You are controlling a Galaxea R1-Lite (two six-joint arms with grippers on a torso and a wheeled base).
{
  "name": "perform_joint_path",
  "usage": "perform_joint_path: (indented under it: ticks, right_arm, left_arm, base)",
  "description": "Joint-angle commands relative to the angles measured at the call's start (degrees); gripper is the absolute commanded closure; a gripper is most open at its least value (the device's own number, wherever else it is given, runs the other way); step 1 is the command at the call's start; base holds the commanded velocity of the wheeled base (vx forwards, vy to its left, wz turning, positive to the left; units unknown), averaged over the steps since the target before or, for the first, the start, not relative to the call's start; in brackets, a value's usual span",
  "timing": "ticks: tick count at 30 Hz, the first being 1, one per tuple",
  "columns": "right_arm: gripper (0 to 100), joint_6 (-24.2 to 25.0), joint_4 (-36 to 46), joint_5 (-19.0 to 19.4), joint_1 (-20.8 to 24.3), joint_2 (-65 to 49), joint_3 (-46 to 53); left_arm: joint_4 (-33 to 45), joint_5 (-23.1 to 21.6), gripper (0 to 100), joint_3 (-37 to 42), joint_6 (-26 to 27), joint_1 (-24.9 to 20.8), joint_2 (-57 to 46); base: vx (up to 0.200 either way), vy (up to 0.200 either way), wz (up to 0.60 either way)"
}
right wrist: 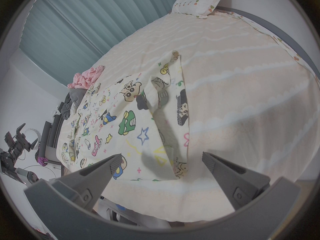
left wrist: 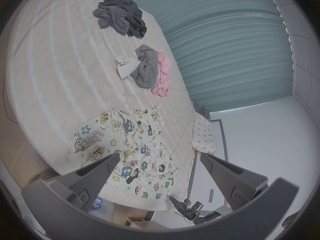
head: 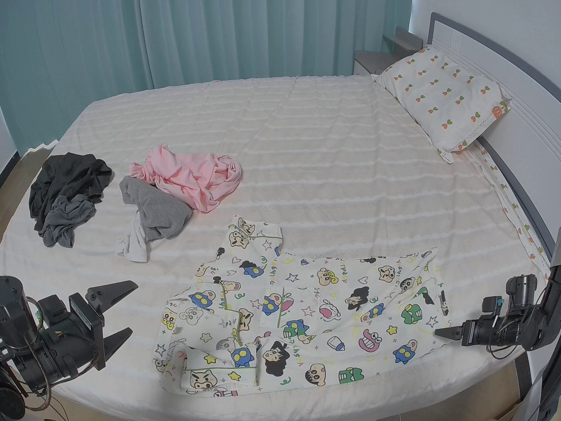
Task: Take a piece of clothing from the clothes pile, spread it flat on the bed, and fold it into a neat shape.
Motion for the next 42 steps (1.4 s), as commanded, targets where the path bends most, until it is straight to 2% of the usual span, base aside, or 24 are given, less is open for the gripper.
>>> perform_joint_path:
  ticks: [1, 7, 13, 14, 33, 42]
  right_arm:
    - [0, 1.0, -0.2, 0.7, 1.3, 3.9, -4.4]
    - [0, 3.9, 0.2, 0.6, 4.3, 5.2, -7.1]
    - [0, 4.1, 0.0, 0.6, 5.4, 5.0, -6.2]
    - [100, 4.1, -0.1, 0.6, 5.5, 4.9, -6.1]
    - [100, 4.0, -0.3, 0.0, 1.4, 1.9, 1.0]
    - [100, 3.7, -2.4, 0.3, 0.3, 1.7, 7.4]
  left_arm:
    - [0.0, 0.0, 0, 0.1, 0.0, 0.0, 0.0]
    - [-0.1, 0.1, 0, 0.4, 0.0, 0.0, 0.0]
    - [0.0, 0.1, 0, 0.4, 0.0, 0.1, 0.0]
    - [0.0, 0.1, 0, 0.4, 0.0, 0.1, 0.0]
    - [0.0, 0.1, 0, 0.8, 0.0, 0.1, -0.6]
    - [0.0, 0.1, 0, 0.8, 0.0, 0.1, -0.6]
  base:
    - [0.000, 0.000, 0.00]
    - [0.000, 0.000, 0.00]
    - [0.000, 0.000, 0.00]
    - [0.000, 0.000, 0.00]
    - [0.000, 0.000, 0.00]
    - [0.000, 0.000, 0.00]
